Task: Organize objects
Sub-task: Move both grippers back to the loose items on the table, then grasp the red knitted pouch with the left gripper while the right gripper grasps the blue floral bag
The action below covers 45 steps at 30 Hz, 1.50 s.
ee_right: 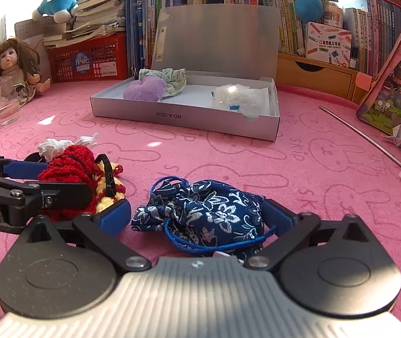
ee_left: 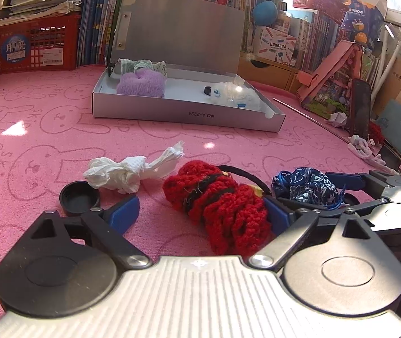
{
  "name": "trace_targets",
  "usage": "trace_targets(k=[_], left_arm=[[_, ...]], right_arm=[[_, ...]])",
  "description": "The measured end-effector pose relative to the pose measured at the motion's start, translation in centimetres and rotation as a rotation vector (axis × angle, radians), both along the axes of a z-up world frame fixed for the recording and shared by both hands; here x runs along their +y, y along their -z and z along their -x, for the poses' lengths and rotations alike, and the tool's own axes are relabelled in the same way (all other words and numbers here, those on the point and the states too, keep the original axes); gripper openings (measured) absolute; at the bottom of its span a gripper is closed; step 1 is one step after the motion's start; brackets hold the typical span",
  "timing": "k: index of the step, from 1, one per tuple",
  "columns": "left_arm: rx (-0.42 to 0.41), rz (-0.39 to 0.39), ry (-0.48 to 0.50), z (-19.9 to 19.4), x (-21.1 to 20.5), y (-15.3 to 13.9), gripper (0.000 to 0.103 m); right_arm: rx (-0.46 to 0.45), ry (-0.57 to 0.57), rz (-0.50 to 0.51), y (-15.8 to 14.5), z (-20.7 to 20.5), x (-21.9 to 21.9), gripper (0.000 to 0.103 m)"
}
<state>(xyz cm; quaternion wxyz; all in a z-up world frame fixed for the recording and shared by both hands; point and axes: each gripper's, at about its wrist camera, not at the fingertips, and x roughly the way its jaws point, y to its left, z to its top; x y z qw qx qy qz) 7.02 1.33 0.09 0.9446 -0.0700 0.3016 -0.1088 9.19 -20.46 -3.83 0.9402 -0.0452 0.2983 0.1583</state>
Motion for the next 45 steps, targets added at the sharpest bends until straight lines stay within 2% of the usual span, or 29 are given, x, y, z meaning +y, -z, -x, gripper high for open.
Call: trace_targets(k=[7,18,21,25,29,32,37,41,45], left_arm=[[-0.015,-0.031,0.004,0.5,0.4,-0.6,0.093],[-0.075,-0.155,-0.014,3.3,2.6,-2.0,0.093],[-0.108,-0.201,0.035,3.8,2.3,-2.2,0.093],[-0.142,-0.253,0.158,3.4,1.1,-1.9,0.094],[-0.127,-0.266,0.262,1.8,0.7,-1.3,0.094],[-0.098,-0.281,0.298,0.5,0.8,-0.9,0.094],[-0.079,-0.273,0.290,-0.2,1.2,-0.3,0.093],[-0.082,-0.279,0.290,0.6,1.0,0.3,0.079],[-0.067,-0.227,0.229,0.8,1.4,0.1,0.066]], right_arm=[[0.006,-0.004,0.000,0.0,-0.1,0.0,0.102],[0.005,-0.004,0.001,0.1,-0.1,0.1,0.102],[0.005,-0.004,0.000,0.1,-0.1,0.1,0.102],[0.005,-0.004,0.000,0.1,-0.1,0.1,0.102],[0.005,-0.004,0.000,0.1,-0.1,0.1,0.102],[0.005,-0.004,0.000,0.1,-0.1,0.1,0.102],[0.005,-0.004,0.000,0.1,-0.1,0.1,0.102],[0.006,-0.004,0.001,0.1,-0.1,0.1,0.102],[0.007,-0.005,0.004,0.2,0.0,0.1,0.102]])
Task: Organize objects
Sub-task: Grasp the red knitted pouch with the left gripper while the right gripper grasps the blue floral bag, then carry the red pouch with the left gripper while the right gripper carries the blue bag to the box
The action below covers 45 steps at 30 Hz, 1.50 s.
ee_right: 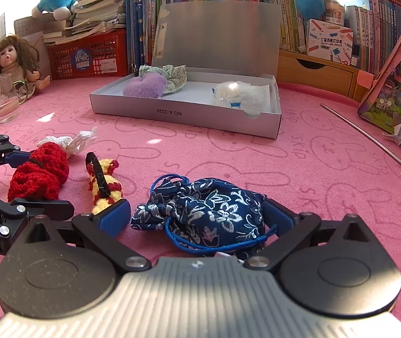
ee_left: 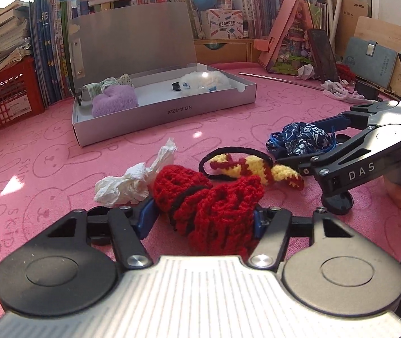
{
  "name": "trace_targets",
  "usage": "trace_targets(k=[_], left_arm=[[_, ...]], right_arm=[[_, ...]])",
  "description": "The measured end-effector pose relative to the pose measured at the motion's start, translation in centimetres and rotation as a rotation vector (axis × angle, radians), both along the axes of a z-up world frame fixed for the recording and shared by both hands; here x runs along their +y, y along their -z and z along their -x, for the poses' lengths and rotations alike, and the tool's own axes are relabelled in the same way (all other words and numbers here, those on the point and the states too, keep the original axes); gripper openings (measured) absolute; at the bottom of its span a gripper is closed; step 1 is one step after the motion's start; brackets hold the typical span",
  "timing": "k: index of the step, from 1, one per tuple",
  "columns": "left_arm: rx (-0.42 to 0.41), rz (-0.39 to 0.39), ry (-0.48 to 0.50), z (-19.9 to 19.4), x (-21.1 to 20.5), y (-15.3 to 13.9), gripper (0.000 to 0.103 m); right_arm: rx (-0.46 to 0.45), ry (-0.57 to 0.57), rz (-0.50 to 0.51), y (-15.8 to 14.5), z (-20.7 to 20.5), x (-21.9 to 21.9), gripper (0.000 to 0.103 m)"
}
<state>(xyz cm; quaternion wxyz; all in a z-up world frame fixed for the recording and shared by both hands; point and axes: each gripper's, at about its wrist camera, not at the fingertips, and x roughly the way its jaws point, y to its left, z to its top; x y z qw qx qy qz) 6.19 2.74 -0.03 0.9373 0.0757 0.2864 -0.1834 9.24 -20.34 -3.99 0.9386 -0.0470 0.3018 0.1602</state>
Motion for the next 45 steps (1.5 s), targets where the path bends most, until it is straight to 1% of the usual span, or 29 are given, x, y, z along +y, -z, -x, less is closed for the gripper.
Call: trace_targets(k=[3,8,11,13,14,15,16,18,20,22,25,27,30,37,40,41,43,45], left_arm=[[0.008,0.041,-0.063,0.1,0.2,-0.3,0.064],[-0.022,0.083,-0.193,0.6,0.0,-1.2,0.063],[0.011,0.127,-0.314,0.4,0.0,-1.4,0.065],[0.035,0.162,-0.360,0.3,0.0,-1.2,0.065],[0.049,0.175,-0.360,0.2,-0.1,-1.0,0.069],[0.060,0.179,-0.352,0.3,-0.2,-0.8,0.074],[0.060,0.173,-0.345,0.4,-0.3,-0.8,0.077],[0.024,0.126,-0.328,1.0,-0.7,-0.8,0.085],[-0.021,0.067,-0.312,1.6,-0.9,-1.1,0.089],[-0.055,0.033,-0.289,2.0,-0.8,-1.5,0.089],[-0.073,0.019,-0.242,2.3,-0.5,-1.8,0.090],[-0.068,0.005,-0.197,2.2,-0.4,-1.9,0.090],[-0.067,-0.010,-0.165,1.8,-0.2,-1.5,0.090],[-0.032,0.007,-0.147,1.4,0.2,-0.5,0.089],[-0.046,-0.013,-0.129,1.9,-0.1,-0.1,0.083],[-0.050,-0.014,-0.116,2.1,-0.3,-0.1,0.078],[-0.057,-0.016,-0.117,2.3,-0.4,-0.2,0.075],[-0.057,-0.014,-0.122,2.3,-0.5,-0.3,0.069]], right_arm=[[-0.001,0.002,0.001,0.0,0.0,0.0,0.102],[-0.009,0.019,-0.007,0.0,0.1,-0.2,0.094],[-0.009,0.019,-0.008,0.0,0.1,-0.3,0.094],[-0.010,0.021,-0.007,0.0,0.1,-0.3,0.094],[-0.010,0.021,-0.008,0.0,0.1,-0.4,0.094],[-0.010,0.022,-0.008,-0.1,0.1,-0.3,0.094],[-0.010,0.022,-0.009,-0.1,0.1,-0.3,0.094],[-0.010,0.022,-0.009,-0.1,0.1,-0.3,0.094],[-0.011,0.023,-0.011,-0.1,0.1,-0.4,0.094],[-0.011,0.023,-0.014,-0.1,0.1,-0.3,0.094],[-0.011,0.024,-0.013,-0.1,0.1,-0.3,0.095],[-0.011,0.024,-0.013,-0.1,0.1,-0.4,0.095],[-0.011,0.024,-0.013,-0.1,0.1,-0.3,0.095],[-0.011,0.024,-0.014,-0.1,0.1,-0.3,0.094],[-0.014,0.025,-0.018,-0.1,0.1,-0.4,0.092],[-0.015,0.025,-0.021,-0.1,0.2,-0.5,0.091],[-0.017,0.025,-0.025,-0.1,0.2,-0.6,0.089],[-0.020,0.028,-0.030,-0.2,0.4,-0.7,0.086]])
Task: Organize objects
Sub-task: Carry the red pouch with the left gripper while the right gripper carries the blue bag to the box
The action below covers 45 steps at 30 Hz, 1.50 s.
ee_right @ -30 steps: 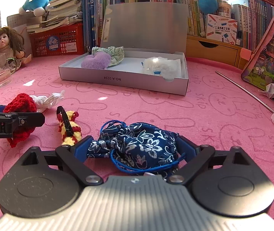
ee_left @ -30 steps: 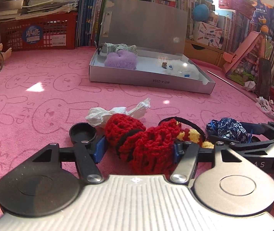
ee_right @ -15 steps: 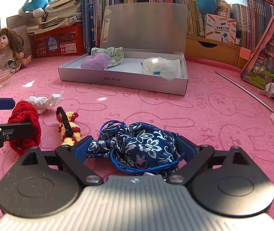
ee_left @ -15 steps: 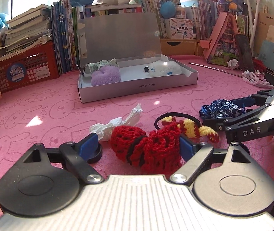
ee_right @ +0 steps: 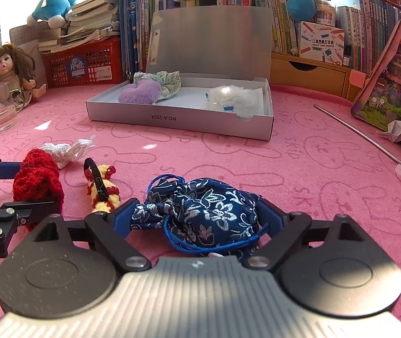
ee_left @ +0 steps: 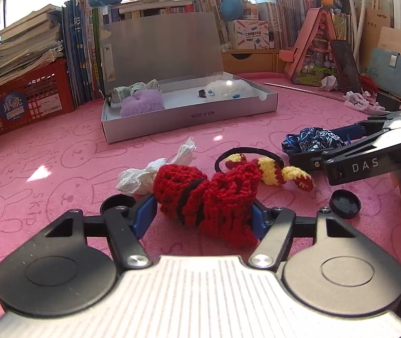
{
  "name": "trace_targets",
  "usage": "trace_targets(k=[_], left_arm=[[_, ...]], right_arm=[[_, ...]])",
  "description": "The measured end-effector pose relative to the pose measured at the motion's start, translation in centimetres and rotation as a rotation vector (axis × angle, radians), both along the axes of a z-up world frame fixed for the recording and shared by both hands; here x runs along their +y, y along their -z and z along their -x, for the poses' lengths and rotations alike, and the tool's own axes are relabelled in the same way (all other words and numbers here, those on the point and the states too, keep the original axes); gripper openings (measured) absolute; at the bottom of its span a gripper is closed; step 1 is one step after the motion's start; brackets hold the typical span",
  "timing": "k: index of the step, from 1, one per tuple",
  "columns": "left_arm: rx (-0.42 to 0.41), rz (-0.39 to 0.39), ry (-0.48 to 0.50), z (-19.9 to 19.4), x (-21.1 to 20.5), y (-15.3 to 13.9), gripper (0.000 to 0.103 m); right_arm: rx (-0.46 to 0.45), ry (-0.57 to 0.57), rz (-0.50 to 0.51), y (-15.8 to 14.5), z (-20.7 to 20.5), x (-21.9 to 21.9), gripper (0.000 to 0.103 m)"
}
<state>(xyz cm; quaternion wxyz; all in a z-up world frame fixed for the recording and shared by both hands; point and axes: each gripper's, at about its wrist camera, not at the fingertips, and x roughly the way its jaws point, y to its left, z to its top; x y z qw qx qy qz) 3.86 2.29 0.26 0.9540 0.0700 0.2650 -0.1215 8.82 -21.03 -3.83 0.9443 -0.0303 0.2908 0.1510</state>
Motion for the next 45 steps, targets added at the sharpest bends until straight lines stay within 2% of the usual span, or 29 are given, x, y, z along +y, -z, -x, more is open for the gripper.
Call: trace_targets(k=[8,12,20,28,45], left_arm=[[-0.011,0.031,-0.044,-0.1,0.1,-1.5,0.066],[-0.022,0.048,-0.079,-0.7,0.3,-2.7,0.066],[-0.049,0.090,-0.120,-3.6,0.7,-5.5,0.066],[-0.070,0.117,-0.147,-6.6,1.1,-7.6,0.066],[-0.028,0.162,-0.196,-11.5,1.6,-7.9,0.066]], right_arm=[[0.034,0.032,-0.077,-1.1,0.1,-1.1,0.077],[0.013,0.042,-0.091,-2.3,-0.1,-1.2,0.076],[-0.042,0.066,-0.052,-4.8,-1.5,-1.1,0.076],[-0.017,0.107,-0.115,-6.1,-4.5,-2.5,0.077],[-0.003,0.102,-0.123,-7.1,-8.6,-2.5,0.077]])
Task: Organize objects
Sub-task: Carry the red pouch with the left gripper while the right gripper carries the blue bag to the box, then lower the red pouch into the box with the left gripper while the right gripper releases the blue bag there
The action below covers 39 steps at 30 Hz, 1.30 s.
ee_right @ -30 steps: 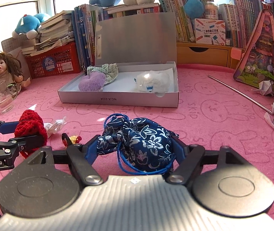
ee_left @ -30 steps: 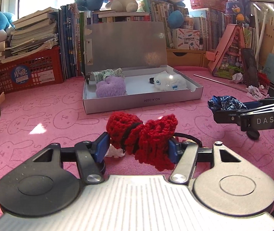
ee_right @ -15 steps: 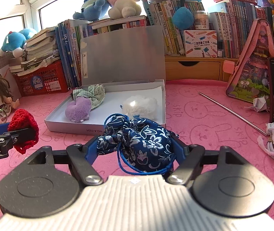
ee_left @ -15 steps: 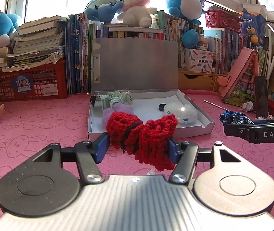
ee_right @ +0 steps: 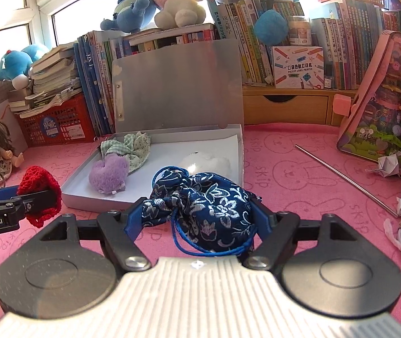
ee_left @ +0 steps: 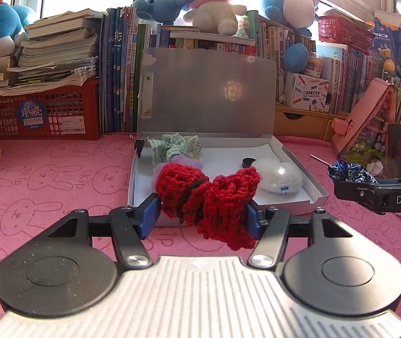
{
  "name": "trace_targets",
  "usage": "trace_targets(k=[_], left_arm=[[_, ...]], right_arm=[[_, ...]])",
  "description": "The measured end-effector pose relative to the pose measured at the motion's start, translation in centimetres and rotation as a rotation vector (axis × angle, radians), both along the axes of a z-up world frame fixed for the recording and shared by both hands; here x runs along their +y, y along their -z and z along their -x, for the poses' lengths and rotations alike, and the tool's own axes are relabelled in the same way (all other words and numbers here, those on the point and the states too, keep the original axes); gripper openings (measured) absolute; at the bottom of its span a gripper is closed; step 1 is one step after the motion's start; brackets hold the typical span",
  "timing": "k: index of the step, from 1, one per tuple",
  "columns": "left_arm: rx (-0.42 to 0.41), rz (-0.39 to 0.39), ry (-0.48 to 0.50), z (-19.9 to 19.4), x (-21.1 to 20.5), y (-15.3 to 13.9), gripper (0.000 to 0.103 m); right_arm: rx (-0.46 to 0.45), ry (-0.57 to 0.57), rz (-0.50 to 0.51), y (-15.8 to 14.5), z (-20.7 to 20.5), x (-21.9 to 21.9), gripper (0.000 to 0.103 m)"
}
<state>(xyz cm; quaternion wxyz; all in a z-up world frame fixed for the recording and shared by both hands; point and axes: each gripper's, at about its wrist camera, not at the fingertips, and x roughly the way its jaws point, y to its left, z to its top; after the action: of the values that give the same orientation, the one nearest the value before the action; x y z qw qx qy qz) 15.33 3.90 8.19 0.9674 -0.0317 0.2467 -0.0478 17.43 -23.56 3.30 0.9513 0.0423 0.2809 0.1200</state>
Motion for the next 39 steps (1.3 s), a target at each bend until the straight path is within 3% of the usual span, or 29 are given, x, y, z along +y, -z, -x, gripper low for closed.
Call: trace_targets(k=[19,28,39], left_arm=[[0.022,0.016,-0.030,-9.5,1.3,0.1,0.067],[0.070,0.037,-0.010,-15.1,-0.7,1.8,0.067],[0.109,-0.003,0.004,-20.7,-3.4,4.4,0.067]], right_arm=[[0.008,0.032,-0.005,-2.1,-9.7,1.1,0.077],[0.066,0.042,-0.007,-0.8,-15.1,1.9,0.077],[0.126,0.046,-0.041,2.6,-20.2,1.8,0.077]])
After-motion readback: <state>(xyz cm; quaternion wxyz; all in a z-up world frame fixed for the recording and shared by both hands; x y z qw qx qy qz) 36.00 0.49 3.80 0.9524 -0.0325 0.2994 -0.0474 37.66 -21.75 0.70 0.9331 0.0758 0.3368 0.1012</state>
